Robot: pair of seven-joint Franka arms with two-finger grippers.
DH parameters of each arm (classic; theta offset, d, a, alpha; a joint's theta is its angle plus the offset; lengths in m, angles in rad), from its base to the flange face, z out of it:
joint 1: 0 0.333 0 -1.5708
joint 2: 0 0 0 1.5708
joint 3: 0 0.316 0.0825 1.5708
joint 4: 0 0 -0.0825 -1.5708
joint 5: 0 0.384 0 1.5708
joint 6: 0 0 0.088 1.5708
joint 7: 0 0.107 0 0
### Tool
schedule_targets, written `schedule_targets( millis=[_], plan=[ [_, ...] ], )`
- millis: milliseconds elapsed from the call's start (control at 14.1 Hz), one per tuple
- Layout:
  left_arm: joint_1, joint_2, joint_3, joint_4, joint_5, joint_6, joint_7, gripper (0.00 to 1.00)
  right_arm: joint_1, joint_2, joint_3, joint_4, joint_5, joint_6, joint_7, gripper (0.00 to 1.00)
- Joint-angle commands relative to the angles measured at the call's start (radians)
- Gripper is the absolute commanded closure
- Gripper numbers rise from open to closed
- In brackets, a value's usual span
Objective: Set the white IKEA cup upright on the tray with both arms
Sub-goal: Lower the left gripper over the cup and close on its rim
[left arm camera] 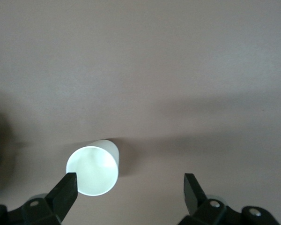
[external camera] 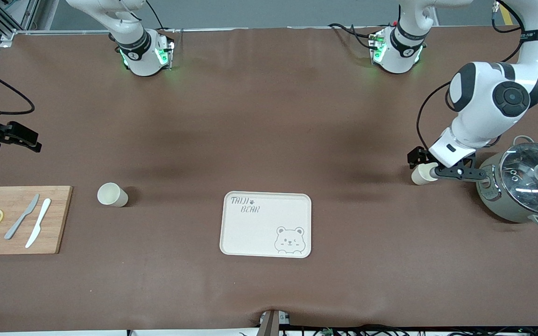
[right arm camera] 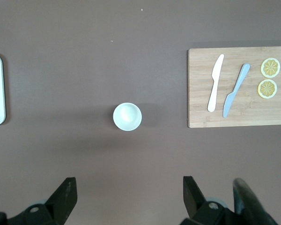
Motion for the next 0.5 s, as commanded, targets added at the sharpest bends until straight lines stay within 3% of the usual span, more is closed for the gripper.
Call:
schedule_targets(
  millis=[0,425],
  plan=[
    [0.034,-0.029,-0.004,-0.088,-0.009,0.11,0.05,0.0,-0.001,-0.006,0.001,-0.036,0.004,0.027,0.016,0.0],
    [0.032,0.041,-0.006,-0.164,-0.009,0.304,0.052,0.0,-0.003,-0.009,0.001,-0.053,-0.001,0.025,0.014,0.0]
  ],
)
